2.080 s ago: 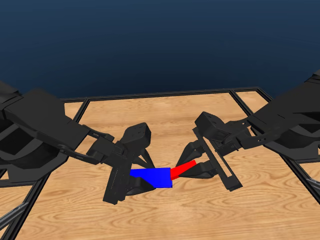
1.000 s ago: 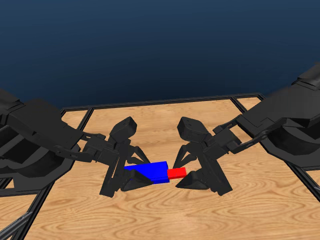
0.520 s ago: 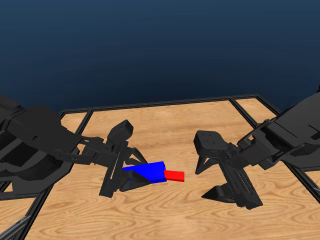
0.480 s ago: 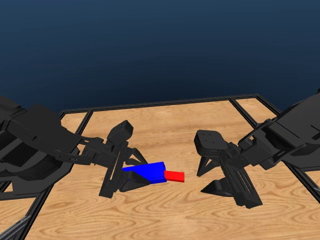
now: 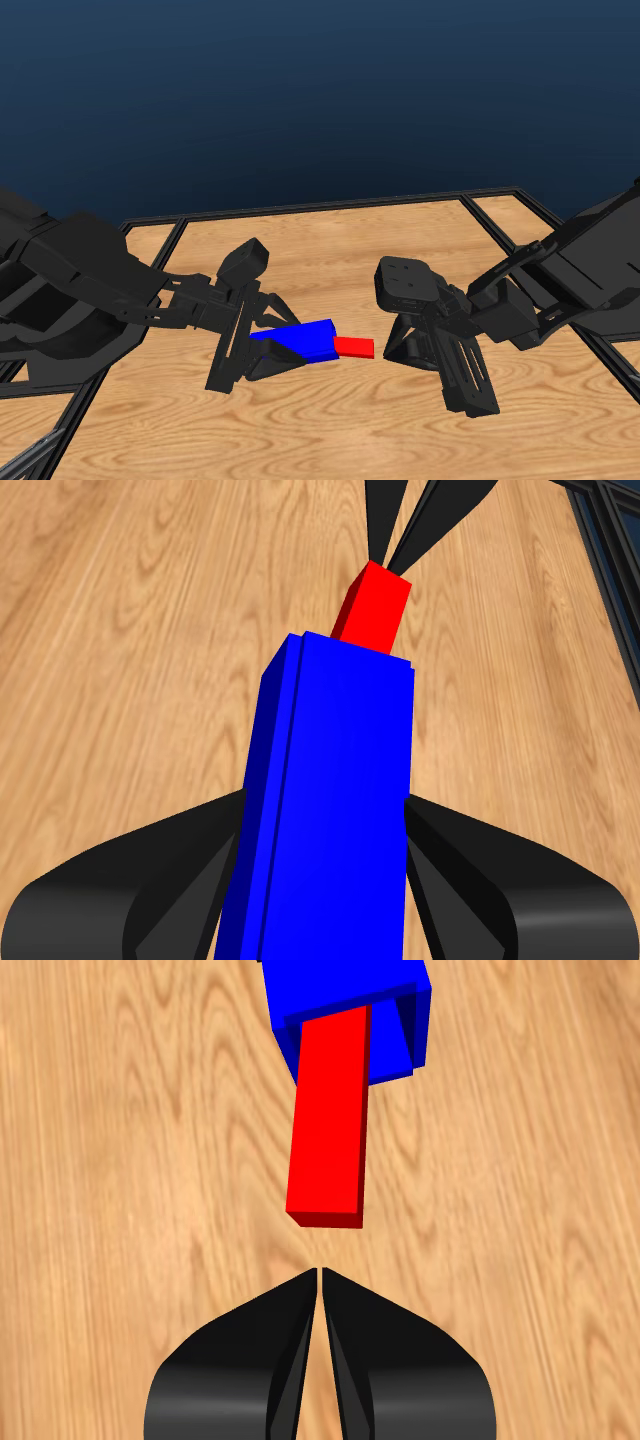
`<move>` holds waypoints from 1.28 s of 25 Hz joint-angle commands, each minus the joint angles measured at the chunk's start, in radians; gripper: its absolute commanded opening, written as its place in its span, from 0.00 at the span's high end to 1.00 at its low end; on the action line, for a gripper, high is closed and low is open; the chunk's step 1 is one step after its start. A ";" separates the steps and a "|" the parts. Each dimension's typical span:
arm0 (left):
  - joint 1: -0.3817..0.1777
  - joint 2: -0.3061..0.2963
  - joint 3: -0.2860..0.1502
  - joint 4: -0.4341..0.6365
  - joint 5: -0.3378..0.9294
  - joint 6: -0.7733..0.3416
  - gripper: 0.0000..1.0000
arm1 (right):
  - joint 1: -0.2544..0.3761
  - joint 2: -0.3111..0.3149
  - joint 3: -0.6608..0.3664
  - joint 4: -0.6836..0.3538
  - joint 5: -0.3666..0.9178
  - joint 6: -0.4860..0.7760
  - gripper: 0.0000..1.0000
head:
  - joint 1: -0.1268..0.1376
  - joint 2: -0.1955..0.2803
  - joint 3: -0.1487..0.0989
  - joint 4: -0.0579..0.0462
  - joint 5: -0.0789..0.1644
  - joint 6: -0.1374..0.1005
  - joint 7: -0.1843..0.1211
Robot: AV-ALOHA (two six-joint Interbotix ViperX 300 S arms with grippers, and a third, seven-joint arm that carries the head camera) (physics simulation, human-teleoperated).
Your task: Insert peg into socket
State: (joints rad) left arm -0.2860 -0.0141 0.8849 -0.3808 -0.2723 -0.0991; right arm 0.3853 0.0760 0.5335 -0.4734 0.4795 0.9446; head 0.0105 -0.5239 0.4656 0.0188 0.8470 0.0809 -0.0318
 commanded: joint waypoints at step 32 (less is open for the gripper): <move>-0.055 0.052 -0.044 -0.099 -0.147 0.064 1.00 | -0.070 0.017 -0.062 0.072 -0.119 -0.131 1.00 | 0.017 -0.010 -0.021 0.004 -0.025 -0.003 -0.005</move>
State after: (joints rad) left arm -0.3295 0.0738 0.8607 -0.4830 -0.3720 -0.0430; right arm 0.3058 0.1368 0.4576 -0.4044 0.3682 0.7983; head 0.0286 -0.5239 0.4630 0.0229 0.8376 0.0785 -0.0385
